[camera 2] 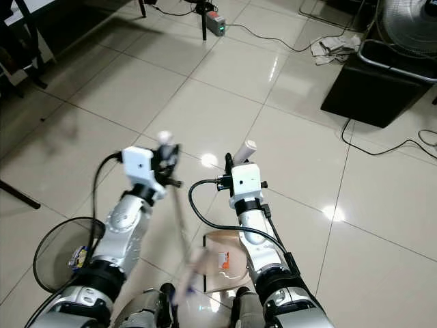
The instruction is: Sweep floor
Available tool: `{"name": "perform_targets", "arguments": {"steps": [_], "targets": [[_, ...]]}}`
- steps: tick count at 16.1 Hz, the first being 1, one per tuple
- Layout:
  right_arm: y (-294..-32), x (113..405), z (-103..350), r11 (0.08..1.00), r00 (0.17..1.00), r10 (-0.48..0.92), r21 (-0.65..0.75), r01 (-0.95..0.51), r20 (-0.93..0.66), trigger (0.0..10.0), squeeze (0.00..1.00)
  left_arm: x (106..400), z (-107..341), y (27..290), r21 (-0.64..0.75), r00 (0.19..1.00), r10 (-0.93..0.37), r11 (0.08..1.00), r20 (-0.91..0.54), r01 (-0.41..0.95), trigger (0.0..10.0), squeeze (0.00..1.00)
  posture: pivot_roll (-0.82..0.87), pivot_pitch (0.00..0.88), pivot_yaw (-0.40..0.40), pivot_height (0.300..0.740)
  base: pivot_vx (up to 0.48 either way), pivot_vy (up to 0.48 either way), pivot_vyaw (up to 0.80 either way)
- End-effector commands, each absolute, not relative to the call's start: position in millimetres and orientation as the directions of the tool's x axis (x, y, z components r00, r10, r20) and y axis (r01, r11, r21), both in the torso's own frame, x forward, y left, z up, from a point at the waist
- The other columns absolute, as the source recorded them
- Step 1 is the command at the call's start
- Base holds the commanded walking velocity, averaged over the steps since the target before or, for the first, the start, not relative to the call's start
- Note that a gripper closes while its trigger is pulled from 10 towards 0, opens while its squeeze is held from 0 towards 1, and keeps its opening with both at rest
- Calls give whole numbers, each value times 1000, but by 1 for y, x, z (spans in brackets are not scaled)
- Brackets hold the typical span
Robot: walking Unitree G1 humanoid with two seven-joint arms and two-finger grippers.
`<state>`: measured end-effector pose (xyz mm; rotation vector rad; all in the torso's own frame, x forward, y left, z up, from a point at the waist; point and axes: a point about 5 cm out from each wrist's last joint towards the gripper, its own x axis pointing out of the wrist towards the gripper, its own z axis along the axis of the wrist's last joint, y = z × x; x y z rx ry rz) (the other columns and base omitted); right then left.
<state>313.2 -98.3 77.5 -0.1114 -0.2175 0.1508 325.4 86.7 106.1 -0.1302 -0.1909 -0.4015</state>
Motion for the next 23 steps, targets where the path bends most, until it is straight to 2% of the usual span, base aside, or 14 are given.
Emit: {"name": "perform_targets", "arguments": {"steps": [1, 6, 10, 12, 14, 16, 19, 23], "targets": [[-104, 314, 76, 988, 971, 135, -106, -115, 198, 10000, 0, 325, 113, 77, -153, 879, -409, 879, 245, 451, 10000, 0, -40, 238, 19, 740, 0, 0, 0], [-125, 316, 74, 999, 982, 22, -39, -15, 187, 10000, 0, 332, 132, 68, -155, 812, -500, 815, 300, 559, 10000, 0, -47, 193, 34, 740, 0, 0, 0], [-149, 317, 82, 997, 971, -68, 43, 59, 229, 10000, 0, 339, 165, 78, 51, 709, -608, 771, 358, 635, 10000, 0, -43, 125, 40, 740, 0, 0, 0], [-161, 315, 87, 994, 961, -96, 71, 80, 258, 10000, 0, 342, 195, 90, 109, 646, -640, 741, 416, 663, 10000, 0, -48, 89, 45, 740, 0, 0, 0], [-171, 315, 94, 994, 955, -97, 66, 82, 279, 10000, 0, 343, 212, 108, 140, 630, -645, 738, 432, 660, 10000, 0, -56, 54, 49, 740, 0, 0, 0], [-179, 316, 99, 995, 960, -89, 63, 75, 266, 10000, 0, 343, 214, 123, 158, 659, -630, 761, 411, 629, 10000, 0, -59, 44, 51, 740, 0, 0, 0], [-197, 321, 122, 992, 959, -115, 87, 96, 260, 10000, 0, 341, 184, 157, 144, 812, -506, 862, 291, 486, 10000, 0, -82, 24, 57, 740, 0, 0, 0], [-213, 324, 162, 981, 926, -175, 141, 134, 336, 10000, 0, 329, 147, 158, 141, 859, -488, 872, 158, 469, 10000, 0, -87, 14, 68, 740, 0, 0, 700]]}}
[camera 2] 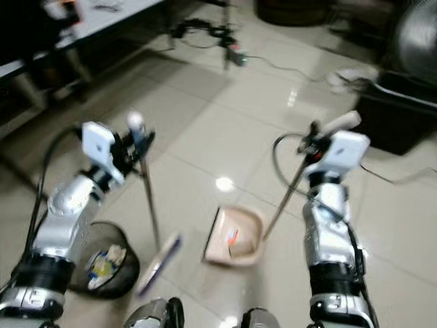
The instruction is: Sweep floor
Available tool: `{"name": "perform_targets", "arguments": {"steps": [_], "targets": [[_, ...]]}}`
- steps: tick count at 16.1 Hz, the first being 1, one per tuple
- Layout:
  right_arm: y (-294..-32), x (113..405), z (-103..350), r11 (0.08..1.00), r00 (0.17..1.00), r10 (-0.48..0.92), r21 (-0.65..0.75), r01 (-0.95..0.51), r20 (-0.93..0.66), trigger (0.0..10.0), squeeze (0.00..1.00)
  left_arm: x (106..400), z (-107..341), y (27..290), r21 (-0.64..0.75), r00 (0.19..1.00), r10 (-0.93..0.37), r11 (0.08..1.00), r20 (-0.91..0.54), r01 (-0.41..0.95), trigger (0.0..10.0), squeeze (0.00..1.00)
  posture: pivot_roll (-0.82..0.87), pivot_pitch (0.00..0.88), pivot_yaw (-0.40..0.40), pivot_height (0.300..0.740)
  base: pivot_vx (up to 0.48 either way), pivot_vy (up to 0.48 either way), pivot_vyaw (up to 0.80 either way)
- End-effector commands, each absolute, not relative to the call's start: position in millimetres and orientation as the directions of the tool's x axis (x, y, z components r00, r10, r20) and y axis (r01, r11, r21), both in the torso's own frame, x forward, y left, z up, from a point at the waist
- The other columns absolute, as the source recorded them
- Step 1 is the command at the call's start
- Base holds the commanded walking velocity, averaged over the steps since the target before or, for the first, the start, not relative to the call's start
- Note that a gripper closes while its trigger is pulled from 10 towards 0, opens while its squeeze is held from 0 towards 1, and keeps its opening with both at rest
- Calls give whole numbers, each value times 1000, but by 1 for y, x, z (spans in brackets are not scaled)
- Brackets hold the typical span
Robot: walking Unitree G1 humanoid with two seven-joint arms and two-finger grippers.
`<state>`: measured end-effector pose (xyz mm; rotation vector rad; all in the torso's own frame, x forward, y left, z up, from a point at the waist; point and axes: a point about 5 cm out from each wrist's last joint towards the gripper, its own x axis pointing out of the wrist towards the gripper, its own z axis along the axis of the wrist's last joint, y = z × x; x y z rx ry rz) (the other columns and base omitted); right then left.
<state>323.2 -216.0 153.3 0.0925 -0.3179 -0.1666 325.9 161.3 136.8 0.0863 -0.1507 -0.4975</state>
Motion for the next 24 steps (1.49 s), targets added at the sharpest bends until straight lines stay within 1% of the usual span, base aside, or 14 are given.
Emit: {"name": "perform_targets", "arguments": {"steps": [1, 3, 4, 6, 9, 14, 17, 24], "targets": [[-210, 328, 180, 985, 922, -142, 144, 95, 360, 10000, 0, 322, 130, 158, 139, 870, -485, 871, 91, 471, 10000, 0, -87, 6, 81, 740, 0, 0, 800], [-204, 330, 197, 988, 925, -98, 146, 47, 366, 10000, 0, 315, 116, 162, 153, 887, -462, 878, 22, 454, 10000, 0, -84, 3, 85, 740, 0, 0, 800], [-199, 330, 205, 990, 929, -68, 142, 17, 364, 10000, 0, 312, 108, 169, 171, 904, -428, 889, -27, 426, 10000, 0, -82, 0, 86, 740, 0, 0, 800], [-191, 332, 219, 990, 928, -23, 140, -32, 373, 10000, 0, 306, 97, 185, 216, 938, -337, 913, -79, 346, 10000, 0, -75, 0, 84, 740, 0, 0, 800], [-186, 333, 237, 985, 919, -19, 166, -50, 394, 10000, 0, 300, 94, 199, 217, 969, -236, 945, -71, 246, 10000, 0, -68, 0, 75, 740, 0, 0, 800], [-187, 335, 266, 978, 902, -34, 202, -59, 430, 10000, 0, 290, 102, 195, 186, 977, -214, 959, -10, 212, 10000, 0, -52, 0, 58, 740, 0, 0, 800], [-186, 337, 269, 982, 903, -41, 183, -42, 428, 10000, 0, 291, 103, 188, 174, 978, -210, 963, -5, 208, 10000, 0, -51, 0, 56, 740, 95, 0, 800], [-185, 336, 266, 983, 901, -45, 181, -37, 432, 10000, 0, 292, 103, 186, 160, 978, -207, 965, -12, 206, 10000, 0, -54, 0, 59, 740, 362, 0, 0]]}}
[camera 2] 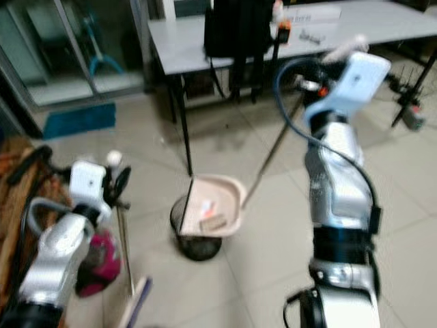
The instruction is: Sweep floor
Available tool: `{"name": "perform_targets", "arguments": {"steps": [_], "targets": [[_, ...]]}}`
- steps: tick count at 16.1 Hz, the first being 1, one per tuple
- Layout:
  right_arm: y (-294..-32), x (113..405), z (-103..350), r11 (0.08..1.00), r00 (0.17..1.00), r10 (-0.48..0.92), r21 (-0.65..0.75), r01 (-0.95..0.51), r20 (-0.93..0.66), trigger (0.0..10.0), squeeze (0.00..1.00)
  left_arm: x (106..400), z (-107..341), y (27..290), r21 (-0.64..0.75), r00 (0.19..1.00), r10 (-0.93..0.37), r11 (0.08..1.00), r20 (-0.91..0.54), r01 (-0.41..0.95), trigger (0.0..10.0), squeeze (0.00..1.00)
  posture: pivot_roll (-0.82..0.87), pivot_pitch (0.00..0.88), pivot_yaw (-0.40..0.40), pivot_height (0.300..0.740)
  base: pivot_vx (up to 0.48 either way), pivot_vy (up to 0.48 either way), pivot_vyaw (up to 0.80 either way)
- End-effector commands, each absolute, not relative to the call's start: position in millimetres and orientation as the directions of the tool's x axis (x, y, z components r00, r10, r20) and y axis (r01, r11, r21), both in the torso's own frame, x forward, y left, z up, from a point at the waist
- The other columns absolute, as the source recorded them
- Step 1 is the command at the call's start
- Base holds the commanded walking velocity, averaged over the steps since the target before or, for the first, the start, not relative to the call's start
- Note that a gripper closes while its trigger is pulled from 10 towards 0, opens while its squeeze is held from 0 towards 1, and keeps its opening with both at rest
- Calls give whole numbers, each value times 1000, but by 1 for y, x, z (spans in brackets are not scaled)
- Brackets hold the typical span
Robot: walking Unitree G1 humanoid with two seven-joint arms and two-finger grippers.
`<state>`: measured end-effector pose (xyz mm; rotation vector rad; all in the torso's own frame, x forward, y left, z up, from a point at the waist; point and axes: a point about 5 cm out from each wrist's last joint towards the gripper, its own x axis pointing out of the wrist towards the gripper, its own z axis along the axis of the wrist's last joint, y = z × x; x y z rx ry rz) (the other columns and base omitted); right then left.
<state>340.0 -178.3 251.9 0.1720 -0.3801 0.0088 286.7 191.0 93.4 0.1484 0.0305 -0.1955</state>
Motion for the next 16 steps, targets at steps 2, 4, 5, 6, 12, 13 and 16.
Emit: {"name": "perform_targets", "arguments": {"steps": [2, 4, 5, 6, 12, 13, 16], "targets": [[-184, 336, 266, 983, 900, -42, 180, -41, 434, 10000, 0, 292, 103, 186, 159, 978, -207, 966, -13, 206, 10000, 0, -55, 0, 59, 740, 398, 0, 0], [-184, 336, 266, 983, 899, -37, 179, -46, 437, 10000, 0, 293, 104, 185, 157, 979, -206, 966, -11, 205, 10000, 0, -54, 0, 58, 740, 392, 0, 0], [-184, 336, 266, 984, 898, -37, 174, -44, 439, 10000, 0, 293, 103, 185, 153, 979, -204, 967, -14, 203, 10000, 0, -54, 0, 57, 740, 0, 0, 0], [-184, 336, 267, 985, 895, -39, 169, -41, 443, 10000, 0, 293, 103, 185, 154, 979, -201, 967, -13, 201, 10000, 0, -54, 0, 57, 740, 0, 0, 0], [-180, 341, 277, 991, 871, 2, 116, -67, 492, 10000, 0, 295, 103, 185, 160, 982, -191, 969, -11, 190, 10000, 0, -49, 0, 52, 740, 0, 0, 0], [-177, 341, 280, 992, 861, 20, 95, -79, 508, 10000, 0, 295, 103, 185, 160, 982, -190, 969, -11, 189, 10000, 0, -49, 0, 53, 740, 0, 0, 0], [-155, 335, 285, 980, 772, 162, -6, -201, 614, 10000, 0, 296, 104, 184, 164, 981, -193, 968, -10, 191, 10000, 0, -49, 0, 53, 740, 0, 0, 0]]}}
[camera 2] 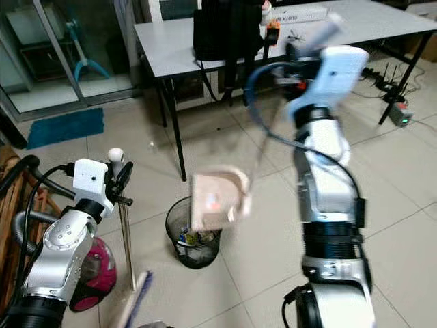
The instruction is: Sweep floor
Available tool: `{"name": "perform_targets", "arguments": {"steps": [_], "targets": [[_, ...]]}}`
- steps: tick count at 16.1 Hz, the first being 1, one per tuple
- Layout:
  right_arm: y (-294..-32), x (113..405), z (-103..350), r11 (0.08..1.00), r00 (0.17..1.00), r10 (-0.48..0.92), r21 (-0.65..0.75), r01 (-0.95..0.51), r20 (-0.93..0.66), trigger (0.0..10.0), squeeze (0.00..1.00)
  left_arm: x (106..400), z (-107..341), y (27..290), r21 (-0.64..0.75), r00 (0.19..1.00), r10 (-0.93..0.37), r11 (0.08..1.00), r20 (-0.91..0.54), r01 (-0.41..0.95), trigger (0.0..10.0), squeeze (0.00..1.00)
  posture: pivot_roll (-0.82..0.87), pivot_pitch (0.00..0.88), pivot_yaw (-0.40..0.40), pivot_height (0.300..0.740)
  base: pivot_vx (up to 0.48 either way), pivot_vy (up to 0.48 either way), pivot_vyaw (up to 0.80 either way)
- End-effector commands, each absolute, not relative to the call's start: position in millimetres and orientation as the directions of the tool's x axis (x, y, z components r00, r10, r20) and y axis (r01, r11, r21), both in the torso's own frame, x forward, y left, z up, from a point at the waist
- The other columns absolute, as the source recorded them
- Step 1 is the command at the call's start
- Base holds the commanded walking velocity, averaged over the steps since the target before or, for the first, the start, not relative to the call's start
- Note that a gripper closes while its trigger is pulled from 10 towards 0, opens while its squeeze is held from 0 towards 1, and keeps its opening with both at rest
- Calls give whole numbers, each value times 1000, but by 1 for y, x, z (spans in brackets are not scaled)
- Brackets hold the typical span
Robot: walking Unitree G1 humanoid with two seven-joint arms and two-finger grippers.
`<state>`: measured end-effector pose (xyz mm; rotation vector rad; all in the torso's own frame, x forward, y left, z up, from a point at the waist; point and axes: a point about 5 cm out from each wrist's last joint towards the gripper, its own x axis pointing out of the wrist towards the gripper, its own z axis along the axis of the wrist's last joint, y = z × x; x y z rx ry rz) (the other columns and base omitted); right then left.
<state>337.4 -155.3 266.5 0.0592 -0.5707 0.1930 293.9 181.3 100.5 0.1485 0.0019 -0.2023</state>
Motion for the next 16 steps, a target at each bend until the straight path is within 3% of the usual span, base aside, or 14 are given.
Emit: {"name": "perform_targets", "arguments": {"steps": [1, 7, 11, 16], "targets": [[-148, 334, 281, 972, 760, 206, -39, -233, 616, 10000, 0, 296, 104, 183, 166, 981, -195, 967, -10, 194, 10000, 0, -48, 0, 52, 740, 0, 0, 0], [-100, 322, 263, 889, 618, 452, -264, -375, 644, 10000, 0, 297, 104, 182, 172, 980, -201, 965, -8, 199, 10000, 0, -39, 0, 51, 740, 0, 0, 0], [-64, 305, 239, 774, 506, 628, -409, -483, 591, 10000, 0, 297, 104, 181, 178, 978, -208, 962, -7, 206, 10000, 0, -37, 0, 49, 740, 0, 0, 0], [-63, 302, 234, 740, 472, 672, -499, -450, 571, 10000, 0, 299, 104, 180, 186, 976, -215, 959, -12, 214, 10000, 0, -38, 0, 51, 740, 0, 0, 0]]}}
